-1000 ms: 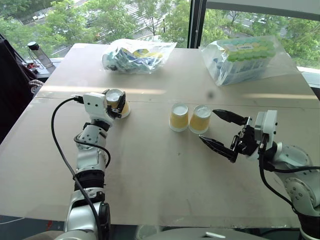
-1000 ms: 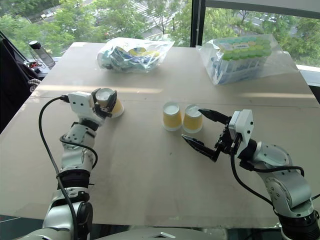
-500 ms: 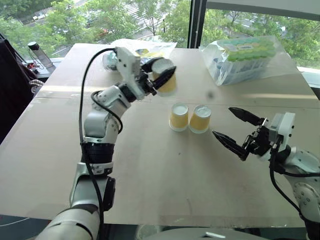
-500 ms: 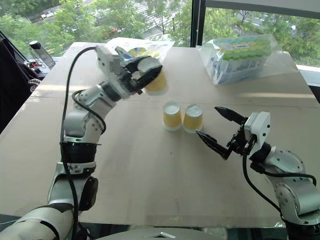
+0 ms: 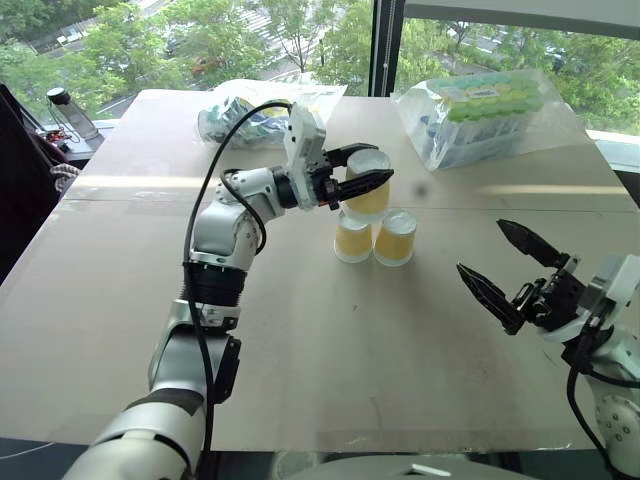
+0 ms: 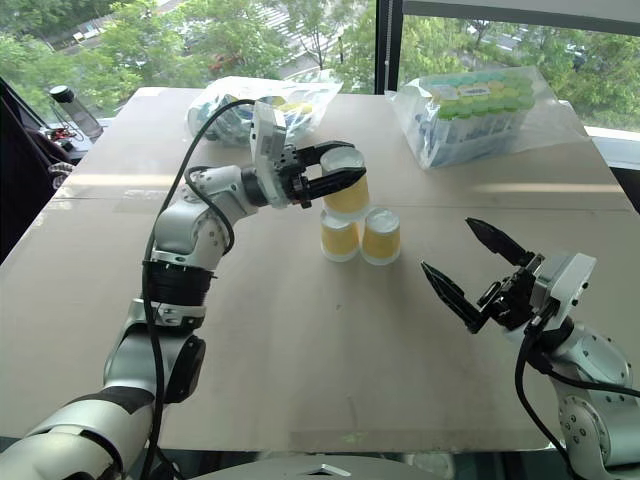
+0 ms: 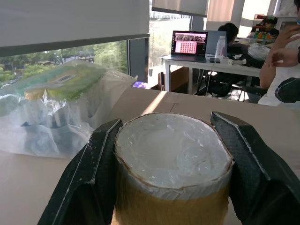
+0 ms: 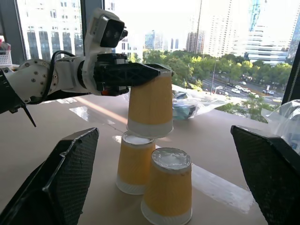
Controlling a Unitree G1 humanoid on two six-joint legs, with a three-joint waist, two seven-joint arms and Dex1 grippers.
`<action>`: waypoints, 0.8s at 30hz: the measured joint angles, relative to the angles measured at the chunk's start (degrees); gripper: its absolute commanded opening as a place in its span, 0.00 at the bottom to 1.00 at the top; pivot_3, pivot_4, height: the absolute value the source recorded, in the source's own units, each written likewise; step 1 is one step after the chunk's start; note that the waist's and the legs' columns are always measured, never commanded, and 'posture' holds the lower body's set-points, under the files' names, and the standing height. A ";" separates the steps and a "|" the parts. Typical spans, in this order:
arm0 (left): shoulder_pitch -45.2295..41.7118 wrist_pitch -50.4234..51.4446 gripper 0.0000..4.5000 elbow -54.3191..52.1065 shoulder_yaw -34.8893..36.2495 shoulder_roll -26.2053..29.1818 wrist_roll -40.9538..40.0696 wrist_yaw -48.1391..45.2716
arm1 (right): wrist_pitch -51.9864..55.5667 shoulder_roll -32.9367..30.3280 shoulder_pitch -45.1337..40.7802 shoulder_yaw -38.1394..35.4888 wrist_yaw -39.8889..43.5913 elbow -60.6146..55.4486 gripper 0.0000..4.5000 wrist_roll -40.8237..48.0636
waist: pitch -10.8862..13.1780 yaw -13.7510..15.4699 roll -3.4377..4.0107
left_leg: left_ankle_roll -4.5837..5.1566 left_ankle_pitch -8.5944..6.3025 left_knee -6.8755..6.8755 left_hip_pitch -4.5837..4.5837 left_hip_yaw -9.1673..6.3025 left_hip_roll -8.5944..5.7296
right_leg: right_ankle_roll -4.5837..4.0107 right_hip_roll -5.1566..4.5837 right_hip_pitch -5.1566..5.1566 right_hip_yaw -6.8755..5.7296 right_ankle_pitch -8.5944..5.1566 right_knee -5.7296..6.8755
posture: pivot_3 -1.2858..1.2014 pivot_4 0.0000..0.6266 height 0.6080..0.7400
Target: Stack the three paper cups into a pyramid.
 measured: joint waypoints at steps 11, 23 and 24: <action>-0.99 -2.89 0.54 4.06 -1.68 -3.48 3.08 -1.73 | -0.41 0.07 -0.26 0.15 -1.47 -0.62 1.00 -0.05 | 0.00 0.01 0.00 | 0.00 0.00 0.03 -0.01 0.00 0.00 | 0.00 0.00 0.00 0.00 0.00 0.02 | 0.52 0.24 1.00; -1.02 -4.37 0.98 5.96 -1.17 -4.55 4.03 -2.26 | -0.51 0.00 -0.25 0.16 -1.30 -0.60 1.00 -0.04 | 0.00 -0.02 0.00 | 0.01 0.00 0.06 -0.01 -0.01 0.00 | 0.00 0.00 0.00 0.00 0.00 0.03 | 0.52 0.24 1.00; -1.01 -4.37 0.98 5.86 -0.88 -4.62 3.96 -2.30 | -0.55 0.00 -0.25 0.16 -1.24 -0.59 1.00 -0.03 | 0.00 -0.01 0.00 | 0.01 0.00 0.06 -0.02 -0.01 0.00 | 0.00 0.00 0.00 0.00 0.00 0.03 | 0.52 0.24 1.00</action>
